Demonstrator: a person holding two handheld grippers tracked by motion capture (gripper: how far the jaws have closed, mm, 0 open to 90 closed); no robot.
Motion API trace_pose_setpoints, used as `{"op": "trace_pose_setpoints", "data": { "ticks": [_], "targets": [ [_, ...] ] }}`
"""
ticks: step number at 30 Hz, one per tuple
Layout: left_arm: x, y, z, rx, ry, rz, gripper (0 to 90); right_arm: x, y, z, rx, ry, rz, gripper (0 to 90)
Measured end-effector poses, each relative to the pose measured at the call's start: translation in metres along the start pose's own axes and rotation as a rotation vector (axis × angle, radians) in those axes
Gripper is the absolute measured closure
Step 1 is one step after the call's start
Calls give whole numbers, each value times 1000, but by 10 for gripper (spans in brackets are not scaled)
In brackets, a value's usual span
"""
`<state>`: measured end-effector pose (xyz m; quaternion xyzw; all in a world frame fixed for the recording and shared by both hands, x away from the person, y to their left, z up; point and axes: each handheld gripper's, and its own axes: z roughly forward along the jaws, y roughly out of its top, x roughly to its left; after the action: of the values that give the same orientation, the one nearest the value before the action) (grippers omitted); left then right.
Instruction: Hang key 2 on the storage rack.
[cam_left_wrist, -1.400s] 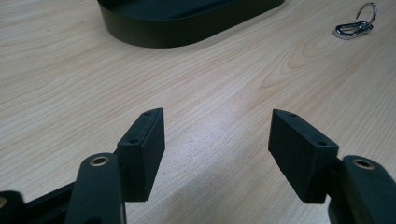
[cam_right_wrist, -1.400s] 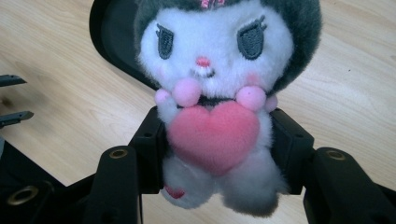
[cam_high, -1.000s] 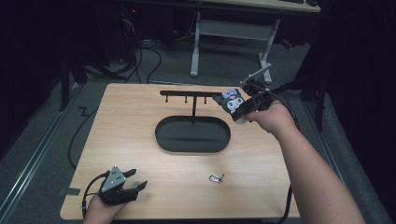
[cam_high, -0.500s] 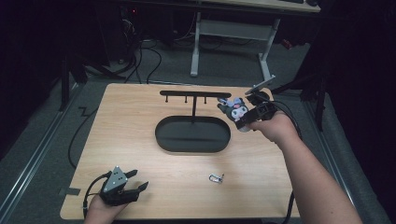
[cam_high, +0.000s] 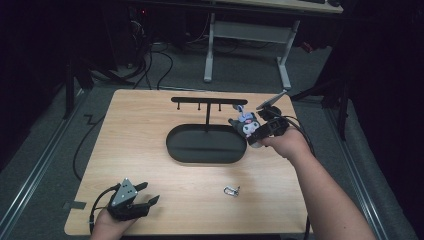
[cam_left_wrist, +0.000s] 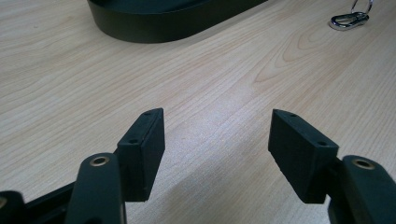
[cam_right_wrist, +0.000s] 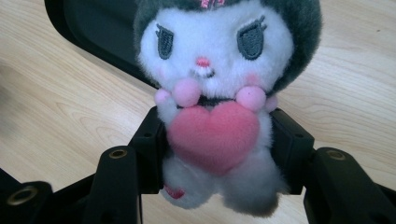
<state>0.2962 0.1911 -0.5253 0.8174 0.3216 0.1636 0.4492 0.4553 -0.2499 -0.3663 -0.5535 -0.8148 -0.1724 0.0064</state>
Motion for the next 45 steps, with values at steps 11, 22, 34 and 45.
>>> {"op": "trace_pose_setpoints", "data": {
  "ticks": [11,22,34,45],
  "targets": [
    [0,0,1,3,-3,1,370,0,3,17,-28,-14,-1,476],
    [1,0,1,10,-7,1,369,-1,8,30,-33,-36,1,459],
    [2,-1,1,10,-5,-2,369,-3,10,42,-86,-50,37,335],
    [0,1,2,9,-6,6,369,2,-18,32,-125,-36,17,356]
  ]
}}
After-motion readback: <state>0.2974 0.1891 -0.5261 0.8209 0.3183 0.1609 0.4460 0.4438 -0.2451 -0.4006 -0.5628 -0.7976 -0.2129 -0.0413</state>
